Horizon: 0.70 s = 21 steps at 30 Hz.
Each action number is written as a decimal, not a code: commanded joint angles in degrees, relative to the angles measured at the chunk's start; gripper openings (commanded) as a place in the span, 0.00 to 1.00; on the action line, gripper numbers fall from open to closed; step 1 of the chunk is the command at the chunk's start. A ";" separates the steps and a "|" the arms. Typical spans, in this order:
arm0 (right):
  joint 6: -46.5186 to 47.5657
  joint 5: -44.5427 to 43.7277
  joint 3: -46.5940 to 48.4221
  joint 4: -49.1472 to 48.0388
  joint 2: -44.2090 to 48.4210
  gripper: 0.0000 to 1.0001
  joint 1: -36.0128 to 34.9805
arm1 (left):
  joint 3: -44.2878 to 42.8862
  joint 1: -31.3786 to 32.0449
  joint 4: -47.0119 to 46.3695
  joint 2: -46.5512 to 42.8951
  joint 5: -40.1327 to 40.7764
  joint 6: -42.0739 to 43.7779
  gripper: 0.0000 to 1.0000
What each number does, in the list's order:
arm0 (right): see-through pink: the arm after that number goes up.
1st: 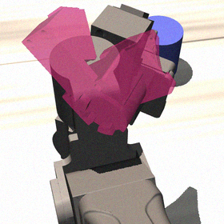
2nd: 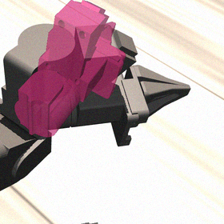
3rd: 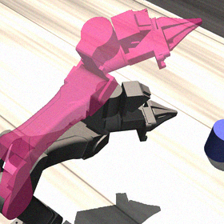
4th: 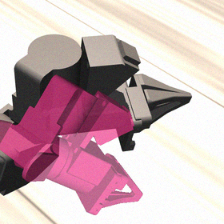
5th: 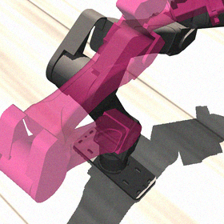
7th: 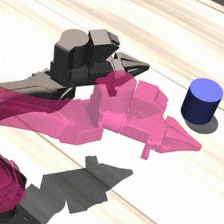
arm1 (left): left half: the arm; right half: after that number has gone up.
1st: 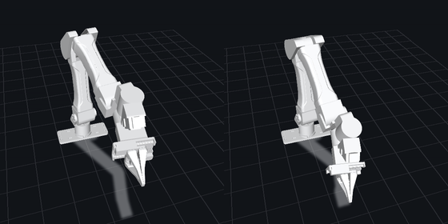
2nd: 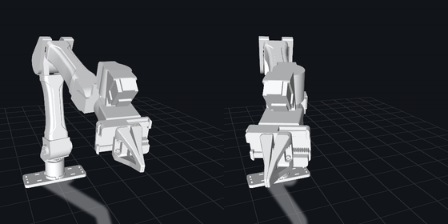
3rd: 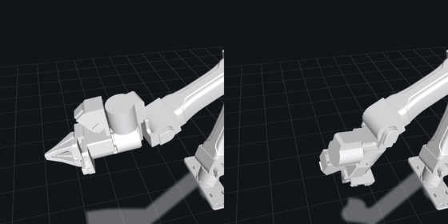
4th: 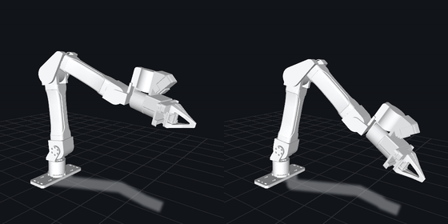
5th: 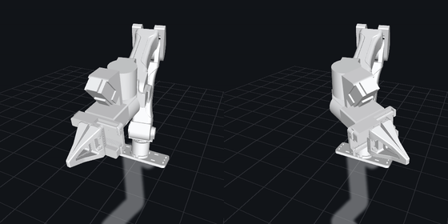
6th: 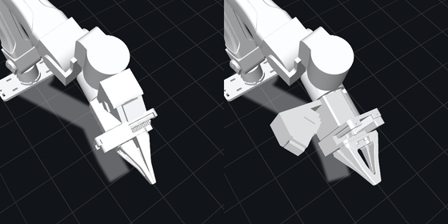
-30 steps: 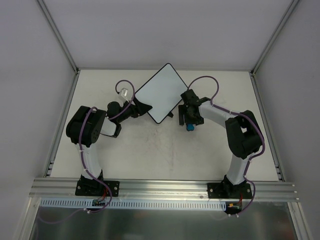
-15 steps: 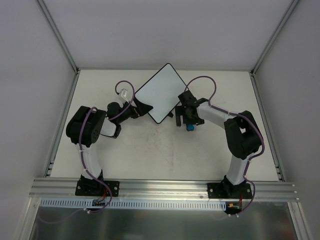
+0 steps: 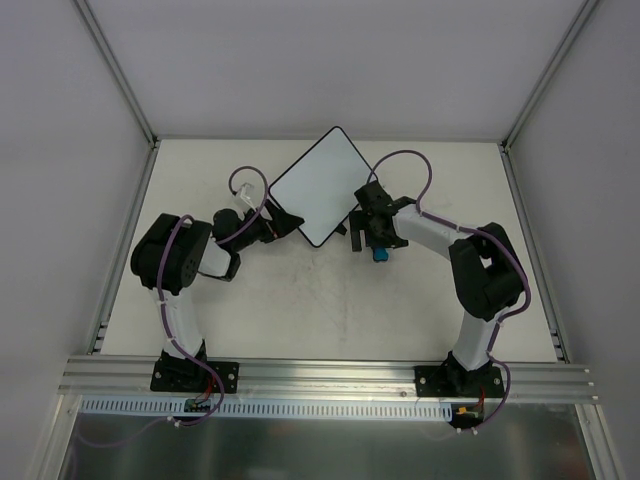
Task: Erase the whiteboard
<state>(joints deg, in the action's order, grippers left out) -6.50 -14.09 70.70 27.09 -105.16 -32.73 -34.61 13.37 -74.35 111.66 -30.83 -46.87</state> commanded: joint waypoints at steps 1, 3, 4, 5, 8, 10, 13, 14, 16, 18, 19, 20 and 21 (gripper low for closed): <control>1.05 -0.94 0.05 -0.81 2.95 0.99 -0.49 | 1.65 -1.06 -21.98 -3.37 0.16 1.96 0.99; 1.14 -1.12 -0.03 -0.72 2.95 0.99 -0.58 | 2.26 -1.41 -21.98 -3.64 -0.11 1.70 0.99; 1.14 -1.21 0.05 -0.72 2.95 0.99 -0.75 | 2.53 -1.59 -21.98 -3.90 -0.28 1.52 0.99; 1.14 -1.38 -0.12 -0.72 3.03 0.99 -0.84 | 2.70 -1.59 -21.98 -4.16 -0.28 1.43 0.99; 1.05 -1.99 -0.56 -0.90 3.39 0.99 -1.02 | 3.93 -1.85 -21.98 -4.96 -0.37 1.61 0.99; 1.05 -2.26 -0.91 -1.34 4.00 0.99 -1.19 | 4.81 -2.03 -21.98 -5.57 -0.46 1.61 0.99; 0.88 -2.96 -2.66 -2.83 5.58 0.99 -1.54 | 6.13 -2.38 -21.98 -6.88 -0.37 1.87 0.99; 0.88 -2.96 -3.02 -3.18 5.93 0.99 -1.55 | 6.48 -2.64 -21.98 -7.24 -0.28 1.96 0.99; 0.88 -3.14 -4.33 -4.15 6.64 0.99 -1.55 | 7.71 -2.82 -21.89 -8.55 -0.37 2.13 0.99; 0.88 -3.58 -5.21 -5.20 7.95 0.99 -1.63 | 8.59 -3.08 -21.98 -9.70 -0.37 2.22 0.99; 0.88 -3.84 -6.35 -5.73 8.48 0.99 -1.63 | 9.64 -3.17 -21.98 -10.23 -0.46 2.40 0.99; 0.79 -4.36 -6.97 -6.26 9.79 0.99 -1.63 | 10.17 -3.34 -21.98 -11.54 -0.46 2.49 0.99; 0.88 -4.63 -7.67 -7.57 10.67 0.99 -1.63 | 10.70 -3.69 -21.98 -12.16 -0.63 2.49 0.99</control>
<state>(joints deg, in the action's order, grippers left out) -6.33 -16.01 64.49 22.96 -99.26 -34.02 -25.41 10.70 -74.28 103.31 -30.96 -46.81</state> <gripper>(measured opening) 0.988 0.990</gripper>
